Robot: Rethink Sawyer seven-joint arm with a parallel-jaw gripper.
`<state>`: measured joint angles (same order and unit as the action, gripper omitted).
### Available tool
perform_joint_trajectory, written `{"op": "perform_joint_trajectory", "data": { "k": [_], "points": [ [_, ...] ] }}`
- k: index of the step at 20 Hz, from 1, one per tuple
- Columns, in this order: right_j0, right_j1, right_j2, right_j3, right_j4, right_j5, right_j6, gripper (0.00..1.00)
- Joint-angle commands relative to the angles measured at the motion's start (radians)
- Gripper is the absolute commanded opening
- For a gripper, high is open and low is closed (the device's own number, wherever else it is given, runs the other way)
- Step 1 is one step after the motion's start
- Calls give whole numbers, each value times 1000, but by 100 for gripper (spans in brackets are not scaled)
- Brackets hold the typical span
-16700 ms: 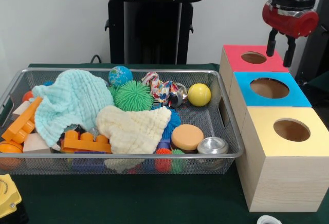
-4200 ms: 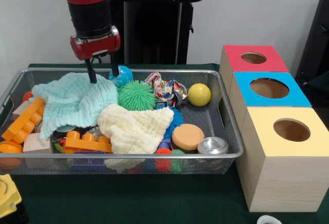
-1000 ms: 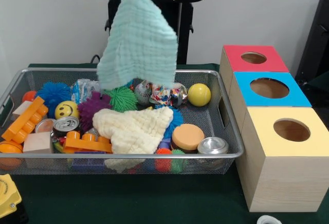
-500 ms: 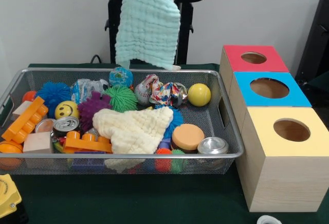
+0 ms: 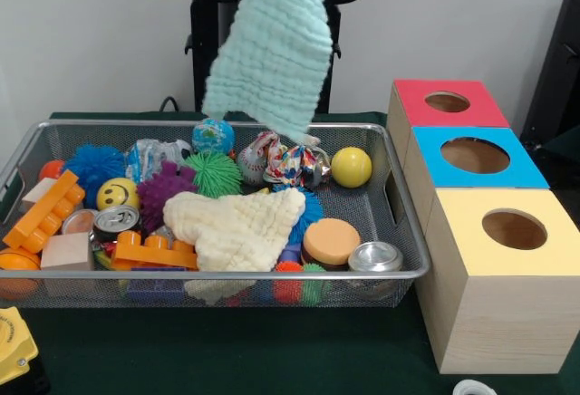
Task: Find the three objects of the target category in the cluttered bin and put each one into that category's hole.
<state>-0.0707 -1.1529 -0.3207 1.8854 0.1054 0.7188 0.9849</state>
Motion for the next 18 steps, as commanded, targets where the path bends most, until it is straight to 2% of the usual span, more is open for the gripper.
{"op": "perform_joint_trajectory", "data": {
  "k": [1, 9, 18],
  "points": [
    [-55, 72, 197, 27, 146, -57, 159, 0],
    [-84, 145, 258, 12, 160, -127, 142, 0],
    [-186, 200, 385, 85, 168, -299, 98, 0]
  ]
}}
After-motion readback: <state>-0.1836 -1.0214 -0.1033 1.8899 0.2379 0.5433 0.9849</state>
